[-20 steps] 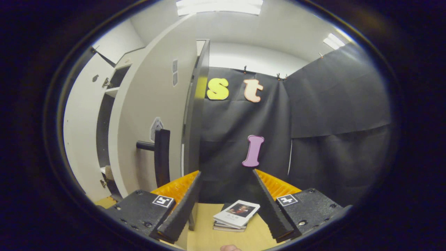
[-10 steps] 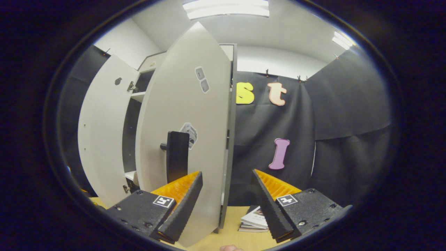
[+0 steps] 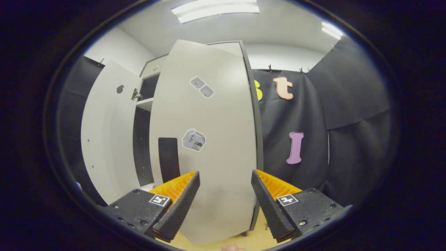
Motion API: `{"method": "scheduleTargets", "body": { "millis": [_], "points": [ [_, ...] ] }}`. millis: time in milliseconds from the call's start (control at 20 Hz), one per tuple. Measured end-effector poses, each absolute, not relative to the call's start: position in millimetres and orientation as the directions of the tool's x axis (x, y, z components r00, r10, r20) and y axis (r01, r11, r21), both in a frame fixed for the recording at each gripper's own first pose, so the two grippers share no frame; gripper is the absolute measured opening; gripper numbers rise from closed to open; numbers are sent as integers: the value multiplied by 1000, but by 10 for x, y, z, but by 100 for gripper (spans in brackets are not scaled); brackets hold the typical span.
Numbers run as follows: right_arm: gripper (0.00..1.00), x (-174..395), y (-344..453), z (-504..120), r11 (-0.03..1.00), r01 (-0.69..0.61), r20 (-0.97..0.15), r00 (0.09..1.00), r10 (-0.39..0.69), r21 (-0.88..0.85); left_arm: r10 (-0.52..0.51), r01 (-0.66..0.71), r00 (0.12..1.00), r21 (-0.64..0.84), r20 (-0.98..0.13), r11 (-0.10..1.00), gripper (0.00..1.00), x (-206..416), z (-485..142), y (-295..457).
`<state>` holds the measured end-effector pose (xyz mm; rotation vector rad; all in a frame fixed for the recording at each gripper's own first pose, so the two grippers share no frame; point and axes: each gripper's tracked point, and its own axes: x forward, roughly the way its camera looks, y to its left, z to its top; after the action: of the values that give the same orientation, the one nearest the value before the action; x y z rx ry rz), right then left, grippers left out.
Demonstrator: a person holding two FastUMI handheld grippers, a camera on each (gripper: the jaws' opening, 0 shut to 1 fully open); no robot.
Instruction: Grab one shoe with the right hand and put it into the shoe cabinet, grab the other shoe with the left hand and put it into the shoe cabinet; then close the right door with the right hand and the left door with the left hand.
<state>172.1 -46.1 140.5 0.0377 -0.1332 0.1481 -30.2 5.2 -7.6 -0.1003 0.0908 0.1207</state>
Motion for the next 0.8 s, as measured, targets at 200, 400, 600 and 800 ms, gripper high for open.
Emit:
{"method": "scheduleTargets", "body": {
  "millis": [200,400,600,800],
  "points": [
    [96,1283,-532,1121,993,-113,113,988,109,36,105,-113,991,-91,-88,989,94,-352,14,26],
    [95,803,-653,553,1000,-21,76,997,21,2,51,-60,996,-117,-78,991,94,-356,126,-68],
    [96,358,-639,-118,999,17,19,1000,-18,52,44,-52,997,-130,-62,990,94,-304,232,-53],
    [96,65,-549,-528,996,-26,-41,999,29,83,73,-69,997,-211,15,975,94,-283,652,113]
  ]
}}
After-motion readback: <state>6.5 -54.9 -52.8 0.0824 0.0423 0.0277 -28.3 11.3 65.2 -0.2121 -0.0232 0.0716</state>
